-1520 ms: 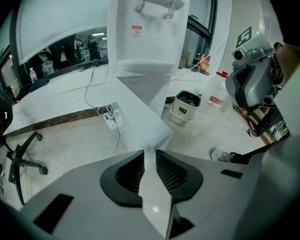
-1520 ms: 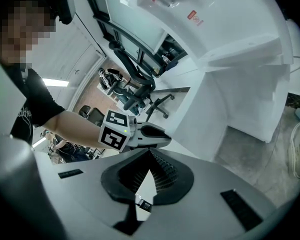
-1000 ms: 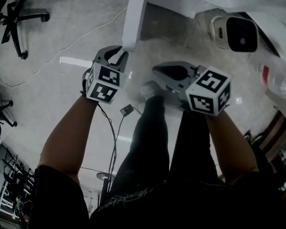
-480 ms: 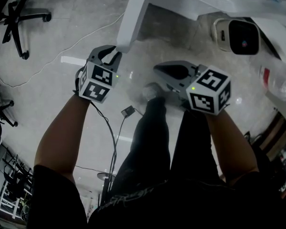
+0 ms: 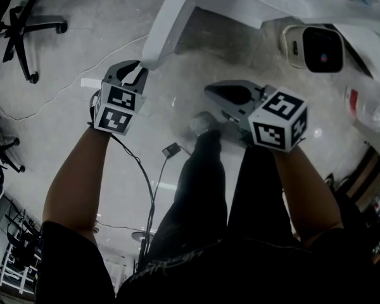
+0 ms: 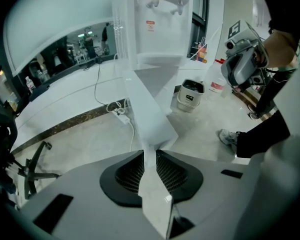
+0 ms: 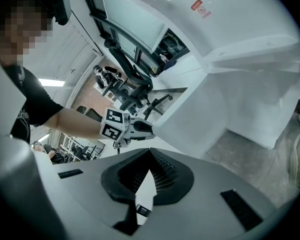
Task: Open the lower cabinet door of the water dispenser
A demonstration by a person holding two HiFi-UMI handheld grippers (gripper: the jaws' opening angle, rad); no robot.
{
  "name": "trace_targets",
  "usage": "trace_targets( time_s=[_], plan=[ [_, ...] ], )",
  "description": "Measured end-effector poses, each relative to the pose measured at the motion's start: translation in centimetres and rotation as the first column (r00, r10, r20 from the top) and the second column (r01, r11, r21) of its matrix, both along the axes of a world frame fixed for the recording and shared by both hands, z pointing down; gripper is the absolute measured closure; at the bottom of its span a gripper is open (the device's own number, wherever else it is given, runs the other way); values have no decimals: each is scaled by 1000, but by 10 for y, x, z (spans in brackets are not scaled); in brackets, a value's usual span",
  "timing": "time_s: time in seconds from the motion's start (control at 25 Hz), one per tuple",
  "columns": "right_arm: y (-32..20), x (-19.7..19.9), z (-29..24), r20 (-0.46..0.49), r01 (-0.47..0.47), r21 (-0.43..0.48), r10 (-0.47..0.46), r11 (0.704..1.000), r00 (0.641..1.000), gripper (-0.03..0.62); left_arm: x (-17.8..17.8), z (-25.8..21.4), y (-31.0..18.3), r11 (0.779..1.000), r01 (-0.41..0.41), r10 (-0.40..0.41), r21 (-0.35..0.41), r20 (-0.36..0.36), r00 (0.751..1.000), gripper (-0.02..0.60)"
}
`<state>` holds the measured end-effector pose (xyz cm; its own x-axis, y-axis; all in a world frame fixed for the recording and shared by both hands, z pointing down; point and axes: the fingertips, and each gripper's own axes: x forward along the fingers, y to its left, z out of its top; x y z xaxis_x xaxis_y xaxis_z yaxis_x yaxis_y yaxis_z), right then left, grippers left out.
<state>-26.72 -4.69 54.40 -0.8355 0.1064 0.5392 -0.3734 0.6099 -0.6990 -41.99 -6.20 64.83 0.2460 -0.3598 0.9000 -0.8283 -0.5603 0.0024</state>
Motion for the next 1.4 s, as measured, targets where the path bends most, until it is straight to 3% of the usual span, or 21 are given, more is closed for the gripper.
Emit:
trace_targets(
  time_s=[0.48, 0.6, 0.8, 0.92, 1.04, 1.12, 1.28, 1.4],
  plan=[
    [10, -3, 10, -10, 21, 2, -21, 1000, 1000, 582, -46, 3, -13, 981, 193, -194, 12, 31, 981, 512],
    [10, -3, 6, -1, 20, 9, -20, 1000, 1000, 582, -63, 8, -5, 957, 291, -289, -19, 48, 956, 514],
    [6, 7, 1, -11, 32, 42, -32, 999, 999, 582, -58, 17, 37, 905, 415, -418, -96, -14, 908, 514],
    [-3, 15, -9, 7, 8, 58, -9, 998, 1000, 582, -34, 9, 71, 892, 429, -443, -141, -92, 892, 518],
    [-13, 18, -30, 43, -4, 90, 0, 996, 999, 582, -8, -17, 100, 917, 368, -390, -152, -157, 908, 523],
    [-14, 18, -49, 76, 0, 121, -9, 993, 997, 582, 6, -39, 117, 918, 366, -391, -151, -205, 897, 529],
    [6, 27, -102, 131, 17, 183, -42, 983, 991, 582, 38, -115, 122, 894, 441, -441, -85, -354, 825, 541],
    [28, 38, -145, 154, 53, 248, -93, 967, 984, 582, 73, -188, 110, 875, 485, -416, 4, -508, 755, 554]
  ],
)
